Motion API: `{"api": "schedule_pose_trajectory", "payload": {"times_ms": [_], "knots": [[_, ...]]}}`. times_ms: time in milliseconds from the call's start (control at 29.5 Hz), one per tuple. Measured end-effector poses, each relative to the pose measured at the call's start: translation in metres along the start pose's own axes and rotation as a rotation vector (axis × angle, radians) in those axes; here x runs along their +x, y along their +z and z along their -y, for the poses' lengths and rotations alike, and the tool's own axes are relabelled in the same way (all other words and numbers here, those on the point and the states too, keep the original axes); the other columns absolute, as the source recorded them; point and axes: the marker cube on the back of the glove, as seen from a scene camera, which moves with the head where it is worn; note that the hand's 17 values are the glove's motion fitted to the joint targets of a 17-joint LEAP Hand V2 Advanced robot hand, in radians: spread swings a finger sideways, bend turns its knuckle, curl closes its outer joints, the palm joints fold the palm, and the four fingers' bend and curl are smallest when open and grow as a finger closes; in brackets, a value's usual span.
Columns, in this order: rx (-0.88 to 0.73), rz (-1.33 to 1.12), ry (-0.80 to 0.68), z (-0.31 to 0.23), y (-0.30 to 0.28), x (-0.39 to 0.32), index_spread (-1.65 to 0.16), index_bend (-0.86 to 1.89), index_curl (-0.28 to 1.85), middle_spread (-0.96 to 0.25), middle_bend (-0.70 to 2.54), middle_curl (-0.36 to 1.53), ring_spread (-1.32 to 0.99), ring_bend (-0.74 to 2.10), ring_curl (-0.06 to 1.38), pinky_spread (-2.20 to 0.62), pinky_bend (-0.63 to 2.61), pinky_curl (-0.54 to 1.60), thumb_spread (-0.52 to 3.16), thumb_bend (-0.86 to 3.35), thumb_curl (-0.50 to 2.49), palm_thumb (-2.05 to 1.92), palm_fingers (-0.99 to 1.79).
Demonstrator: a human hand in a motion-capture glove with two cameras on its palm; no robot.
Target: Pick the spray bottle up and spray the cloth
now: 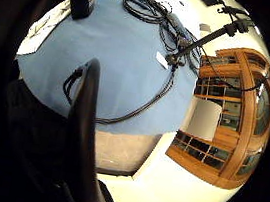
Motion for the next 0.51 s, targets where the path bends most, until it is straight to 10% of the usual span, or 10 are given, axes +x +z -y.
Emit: {"api": "schedule_pose_trajectory", "payload": {"times_ms": [509], "knots": [[0.029,0.060,0.023,0.0027,-0.0079,0.0091,-0.32,0.11,0.12,0.00,0.34,0.21,0.00,0.45,0.21,0.19,0.34,0.20,0.95,0.16,0.15,0.41,0.34]]}}
